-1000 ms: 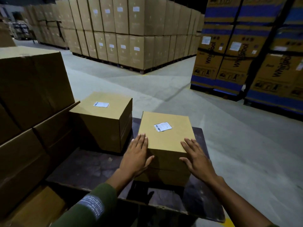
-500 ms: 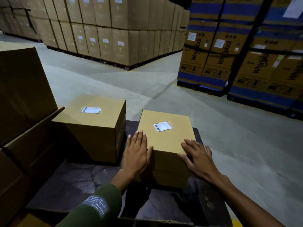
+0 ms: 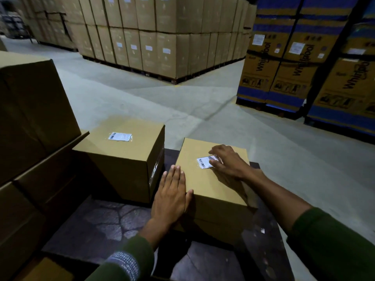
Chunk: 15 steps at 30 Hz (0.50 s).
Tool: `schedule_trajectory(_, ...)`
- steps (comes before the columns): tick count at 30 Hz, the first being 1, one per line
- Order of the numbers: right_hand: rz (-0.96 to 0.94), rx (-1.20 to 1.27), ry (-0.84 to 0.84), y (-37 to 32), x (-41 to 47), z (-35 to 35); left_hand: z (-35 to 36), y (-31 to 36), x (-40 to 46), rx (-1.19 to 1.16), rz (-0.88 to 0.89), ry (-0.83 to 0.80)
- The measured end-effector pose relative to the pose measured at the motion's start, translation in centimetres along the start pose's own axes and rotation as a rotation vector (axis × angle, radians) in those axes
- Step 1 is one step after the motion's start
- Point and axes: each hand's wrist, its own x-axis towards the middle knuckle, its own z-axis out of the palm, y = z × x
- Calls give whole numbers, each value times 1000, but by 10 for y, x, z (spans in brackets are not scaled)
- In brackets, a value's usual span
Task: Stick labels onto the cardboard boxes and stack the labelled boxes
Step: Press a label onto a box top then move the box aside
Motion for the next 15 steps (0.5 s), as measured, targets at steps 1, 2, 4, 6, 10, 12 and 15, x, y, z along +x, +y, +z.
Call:
schedule_trajectory(1, -6, -4, -38, 0, 5, -1, 1, 0, 0, 9, 4, -1)
schedule_trajectory(2, -10, -17, -71, 1, 8, 0, 0, 0, 0, 17, 7, -1)
schedule_trajectory(4, -19, -67, -127, 1, 14, -2, -1, 0, 0, 26, 1, -6)
schedule_trajectory(6, -40, -112, -189, 2, 21, -7, -1, 0, 0, 30, -11, -12)
schedule_trajectory(10, -109, -150, -313, 3, 37, -24, 2, 0, -2, 36, -15, -22)
schedule_trajectory(12, -117, -157, -337, 0, 43, -30, 3, 0, -2, 40, -21, -25)
schedule_trajectory(15, -119, -171, -358, -3, 49, -35, 2, 1, -2, 43, -30, -25)
